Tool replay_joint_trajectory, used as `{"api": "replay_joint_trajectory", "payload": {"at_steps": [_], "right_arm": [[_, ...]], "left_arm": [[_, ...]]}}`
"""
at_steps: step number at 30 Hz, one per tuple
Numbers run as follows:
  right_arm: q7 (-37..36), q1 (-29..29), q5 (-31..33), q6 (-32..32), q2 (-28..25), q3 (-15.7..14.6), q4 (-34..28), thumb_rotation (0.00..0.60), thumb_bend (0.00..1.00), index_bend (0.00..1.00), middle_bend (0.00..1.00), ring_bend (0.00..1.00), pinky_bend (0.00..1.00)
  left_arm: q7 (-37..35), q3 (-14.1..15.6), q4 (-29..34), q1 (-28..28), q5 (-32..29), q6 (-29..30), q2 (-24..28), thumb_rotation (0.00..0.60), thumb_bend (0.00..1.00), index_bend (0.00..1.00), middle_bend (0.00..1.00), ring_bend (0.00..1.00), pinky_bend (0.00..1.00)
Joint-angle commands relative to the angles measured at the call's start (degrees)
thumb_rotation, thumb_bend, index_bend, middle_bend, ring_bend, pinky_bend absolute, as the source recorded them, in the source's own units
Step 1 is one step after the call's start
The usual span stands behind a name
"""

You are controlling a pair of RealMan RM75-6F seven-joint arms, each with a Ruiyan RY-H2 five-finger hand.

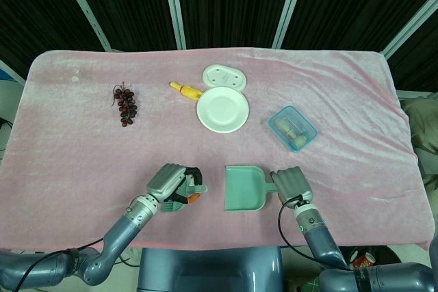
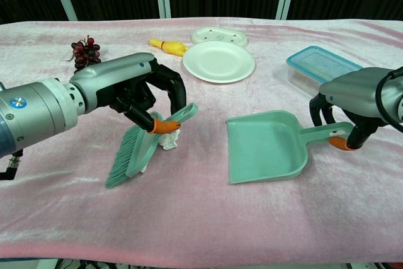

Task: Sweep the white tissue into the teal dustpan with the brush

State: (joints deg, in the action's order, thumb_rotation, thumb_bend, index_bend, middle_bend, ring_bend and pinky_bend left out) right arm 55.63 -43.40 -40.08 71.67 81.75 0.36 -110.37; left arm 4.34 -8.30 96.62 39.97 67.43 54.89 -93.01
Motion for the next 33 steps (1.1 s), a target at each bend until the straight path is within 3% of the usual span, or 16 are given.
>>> {"api": "replay_joint_trajectory", "payload": {"at_steps": [1, 33], "right_arm": [[-0.04, -0.07, 0.17, -0.11, -0.14, 0.07, 0.04, 0.600, 0.43, 0.69, 0.66, 0.68, 0.76], [-0.69, -0.12, 0.99, -0.39, -1.01, -0.09, -0.12, 0.600, 0.43, 0.69, 0.66, 0.68, 0.76]], "left_arm": [[-0.29, -0.03, -0.27, 0.18, -0.05, -0.37, -0.23, 0.600, 0.39, 0.61, 0.66, 0.91, 1.00], [0.01, -0.76, -1.88, 1.10, -0.38, -0.81, -3.03, 0.600, 0.39, 0.61, 0.66, 0.91, 1.00]]}}
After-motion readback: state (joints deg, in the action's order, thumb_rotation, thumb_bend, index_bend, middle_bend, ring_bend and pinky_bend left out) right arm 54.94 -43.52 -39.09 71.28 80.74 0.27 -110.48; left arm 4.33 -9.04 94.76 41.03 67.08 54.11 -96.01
